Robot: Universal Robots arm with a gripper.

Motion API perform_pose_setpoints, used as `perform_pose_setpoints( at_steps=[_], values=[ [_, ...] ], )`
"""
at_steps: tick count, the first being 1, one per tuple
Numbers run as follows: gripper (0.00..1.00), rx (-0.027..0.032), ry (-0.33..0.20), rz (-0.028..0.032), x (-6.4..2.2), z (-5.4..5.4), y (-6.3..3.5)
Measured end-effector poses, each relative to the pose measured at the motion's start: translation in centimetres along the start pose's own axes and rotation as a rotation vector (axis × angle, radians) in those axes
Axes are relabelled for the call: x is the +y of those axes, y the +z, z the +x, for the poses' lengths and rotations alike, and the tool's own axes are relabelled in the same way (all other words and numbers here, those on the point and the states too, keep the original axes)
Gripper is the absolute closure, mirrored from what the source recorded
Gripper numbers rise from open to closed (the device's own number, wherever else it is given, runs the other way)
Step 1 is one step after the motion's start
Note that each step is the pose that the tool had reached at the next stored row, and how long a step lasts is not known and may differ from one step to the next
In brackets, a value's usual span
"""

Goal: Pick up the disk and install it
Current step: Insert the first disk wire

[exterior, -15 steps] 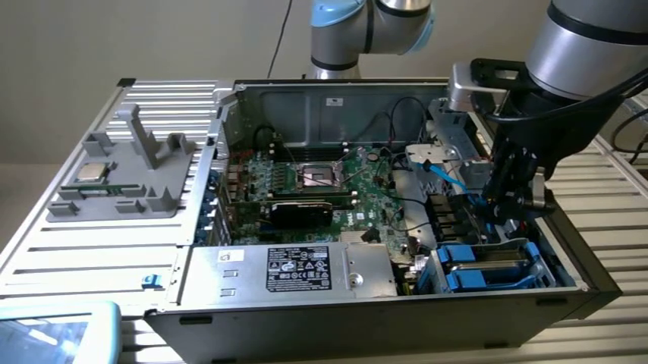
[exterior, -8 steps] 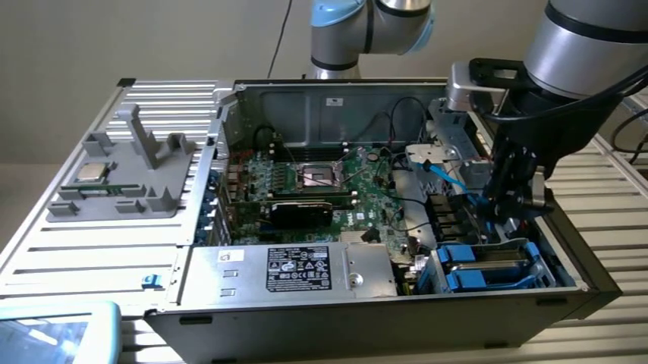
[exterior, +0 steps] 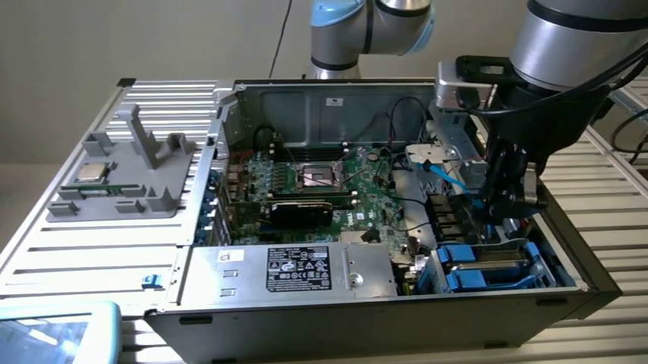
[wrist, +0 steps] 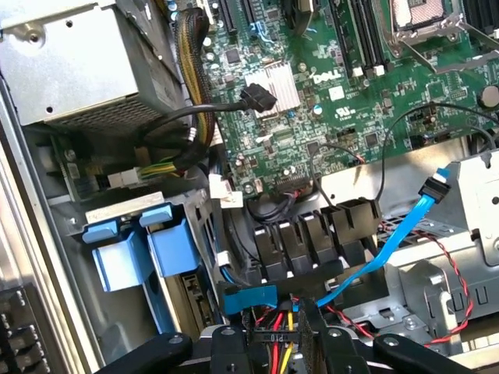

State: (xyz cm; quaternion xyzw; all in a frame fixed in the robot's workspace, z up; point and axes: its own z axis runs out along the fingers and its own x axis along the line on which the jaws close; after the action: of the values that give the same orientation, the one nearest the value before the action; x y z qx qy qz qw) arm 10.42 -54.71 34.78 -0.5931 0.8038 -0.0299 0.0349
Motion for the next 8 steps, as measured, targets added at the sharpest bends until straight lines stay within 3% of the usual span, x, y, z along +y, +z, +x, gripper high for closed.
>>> perform_pose_setpoints(
  at_steps=[2,3,8],
  values=[
    [0.65,0.0126,-0.001,0.0071,0.26,0.05,-0.06],
    [0.65,0.0159,-0.002,0.0125,0.35,0.0,-0.08],
    [0.65,0.0222,-0.002,0.0343,0.82,-0.28,-0.25]
  ],
)
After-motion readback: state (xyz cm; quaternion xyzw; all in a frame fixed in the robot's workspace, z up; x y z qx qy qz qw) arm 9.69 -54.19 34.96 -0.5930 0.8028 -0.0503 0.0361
